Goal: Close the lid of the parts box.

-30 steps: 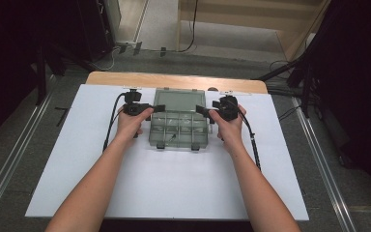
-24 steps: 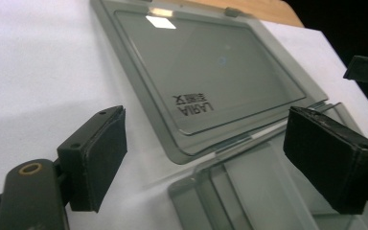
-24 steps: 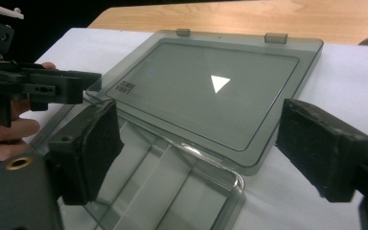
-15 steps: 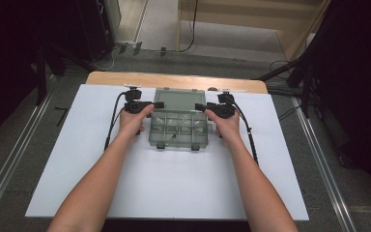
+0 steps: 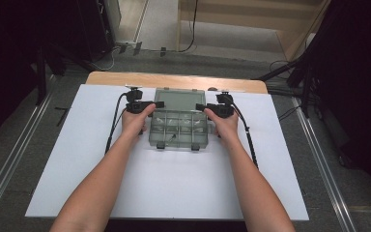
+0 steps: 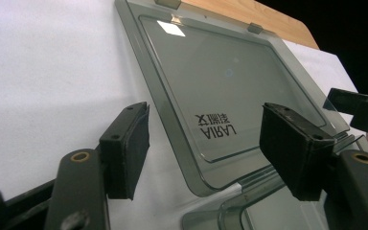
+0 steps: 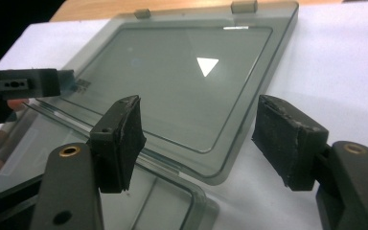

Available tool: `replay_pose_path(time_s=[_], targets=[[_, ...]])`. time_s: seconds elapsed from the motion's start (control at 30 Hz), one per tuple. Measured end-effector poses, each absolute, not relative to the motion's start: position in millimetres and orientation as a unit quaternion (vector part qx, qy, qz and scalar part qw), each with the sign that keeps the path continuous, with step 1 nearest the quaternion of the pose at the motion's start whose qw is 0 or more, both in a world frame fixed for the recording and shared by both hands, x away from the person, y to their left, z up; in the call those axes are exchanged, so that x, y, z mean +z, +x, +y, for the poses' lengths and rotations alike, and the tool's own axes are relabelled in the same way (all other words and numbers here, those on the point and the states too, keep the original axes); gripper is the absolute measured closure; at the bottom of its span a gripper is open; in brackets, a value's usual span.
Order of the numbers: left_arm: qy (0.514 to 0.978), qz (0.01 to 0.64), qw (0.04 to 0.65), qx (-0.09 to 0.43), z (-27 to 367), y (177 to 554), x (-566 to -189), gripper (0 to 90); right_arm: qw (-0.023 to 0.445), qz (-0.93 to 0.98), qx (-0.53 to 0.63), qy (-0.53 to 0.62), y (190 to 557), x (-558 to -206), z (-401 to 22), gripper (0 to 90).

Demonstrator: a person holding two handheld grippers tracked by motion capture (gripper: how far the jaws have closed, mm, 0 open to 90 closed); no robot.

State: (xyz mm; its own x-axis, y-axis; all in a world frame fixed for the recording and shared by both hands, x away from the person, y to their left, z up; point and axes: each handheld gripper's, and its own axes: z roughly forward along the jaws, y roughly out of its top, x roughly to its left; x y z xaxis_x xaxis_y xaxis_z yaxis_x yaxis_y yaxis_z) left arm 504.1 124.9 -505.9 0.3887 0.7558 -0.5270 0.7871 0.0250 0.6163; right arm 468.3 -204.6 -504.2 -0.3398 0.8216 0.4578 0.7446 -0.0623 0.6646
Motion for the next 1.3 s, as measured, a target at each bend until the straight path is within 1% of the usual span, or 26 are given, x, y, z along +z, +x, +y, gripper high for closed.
replay_pose_path(time_s=[0.17,0.27,0.43,0.5,0.63,0.77,0.8,0.93,1.13,1.2,1.3], targets=[[0.699,0.552,0.455,-0.013,121,504,-507,37.7,0.025,0.675,0.453,0.582,471,-512,-204,34.3],[0.696,0.553,0.457,-0.015,121,504,-507,38.9,0.024,0.676,0.448,0.584,472,-515,-202,33.5],[0.691,0.557,0.460,-0.024,121,505,-508,40.1,0.005,0.670,0.457,0.585,474,-519,-203,35.2],[0.692,0.555,0.461,-0.025,120,504,-509,40.1,-0.002,0.667,0.459,0.586,474,-520,-203,37.7],[0.694,0.553,0.460,-0.024,120,504,-509,43.8,-0.016,0.663,0.466,0.586,474,-521,-206,42.0],[0.703,0.546,0.455,-0.003,120,503,-506,49.8,0.007,0.674,0.461,0.577,472,-518,-206,50.3],[0.702,0.545,0.457,-0.003,121,502,-505,51.2,0.016,0.679,0.458,0.574,471,-517,-207,53.5],[0.700,0.536,0.472,0.005,124,501,-501,57.9,0.033,0.679,0.470,0.563,468,-513,-211,61.3],[0.702,0.519,0.488,0.021,128,495,-494,65.5,0.066,0.685,0.485,0.540,460,-507,-215,72.1],[0.706,0.511,0.490,0.032,128,493,-492,65.9,0.074,0.687,0.489,0.533,458,-505,-216,75.2],[0.713,0.500,0.489,0.047,128,490,-490,66.6,0.091,0.696,0.482,0.524,455,-501,-216,77.7]])
